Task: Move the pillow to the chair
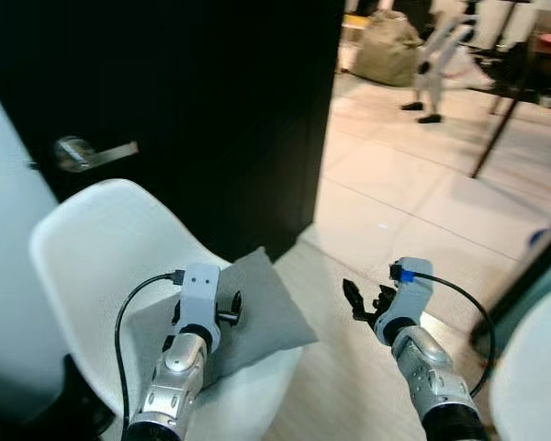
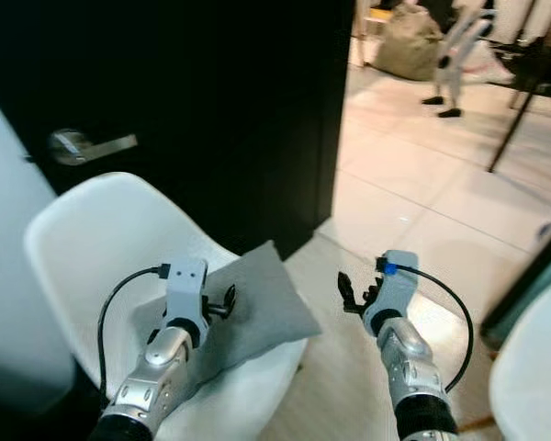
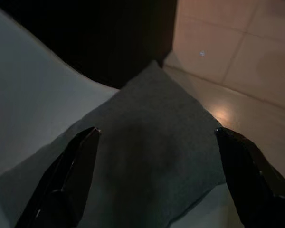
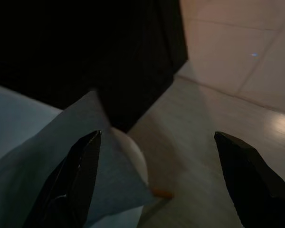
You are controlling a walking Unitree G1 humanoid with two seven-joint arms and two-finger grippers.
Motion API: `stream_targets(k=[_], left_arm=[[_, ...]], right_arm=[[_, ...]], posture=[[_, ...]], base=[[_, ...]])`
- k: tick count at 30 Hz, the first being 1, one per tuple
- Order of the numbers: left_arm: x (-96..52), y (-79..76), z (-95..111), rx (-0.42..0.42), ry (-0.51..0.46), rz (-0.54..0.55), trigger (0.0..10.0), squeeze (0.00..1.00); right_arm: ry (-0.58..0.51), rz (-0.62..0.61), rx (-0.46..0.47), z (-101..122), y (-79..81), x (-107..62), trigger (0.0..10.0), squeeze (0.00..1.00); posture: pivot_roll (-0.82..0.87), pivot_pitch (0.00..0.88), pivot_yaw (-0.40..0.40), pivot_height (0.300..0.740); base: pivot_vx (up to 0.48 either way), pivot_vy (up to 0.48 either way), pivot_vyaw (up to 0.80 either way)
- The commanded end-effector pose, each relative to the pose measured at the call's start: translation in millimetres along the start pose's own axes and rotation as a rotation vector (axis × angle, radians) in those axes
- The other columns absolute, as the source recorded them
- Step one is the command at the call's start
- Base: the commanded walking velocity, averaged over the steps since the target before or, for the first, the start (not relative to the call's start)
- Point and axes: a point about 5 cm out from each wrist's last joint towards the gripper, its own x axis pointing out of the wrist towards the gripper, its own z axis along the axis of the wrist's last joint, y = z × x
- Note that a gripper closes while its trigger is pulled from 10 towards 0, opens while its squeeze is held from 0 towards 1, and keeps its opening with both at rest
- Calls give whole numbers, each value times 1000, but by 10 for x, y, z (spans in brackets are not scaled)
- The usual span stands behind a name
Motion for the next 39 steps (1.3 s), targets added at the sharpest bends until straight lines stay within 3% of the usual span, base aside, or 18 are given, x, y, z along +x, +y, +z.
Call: stream_targets(k=[1, 12, 21, 30, 39], left_arm=[[-12, 8, -50, 7, 20, -7, 10000, 0], [-8, -22, -56, 4, 27, -23, 10000, 0], [-5, -31, -57, 14, 28, -33, 10000, 0], [-6, -46, -73, 0, 43, -27, 10000, 0], [-8, -58, -99, 15, 59, -25, 10000, 0]], right_arm=[[18, -3, 15, -49, 18, 0, 10000, 0], [12, 5, 14, -37, 33, 13, 10000, 0], [14, 9, 21, -45, 39, 15, 10000, 0], [8, 5, 27, -43, 38, 13, 10000, 0], [16, 3, 29, -59, 39, 13, 10000, 0]], posture=[[-77, 58, 29, 740], [-74, 53, 27, 740], [-75, 48, 29, 740], [-76, 52, 31, 740], [-74, 56, 29, 740]], base=[[0, 0, -706], [0, 0, -130], [0, 0, -754], [0, 0, 0], [-329, 0, 0]])
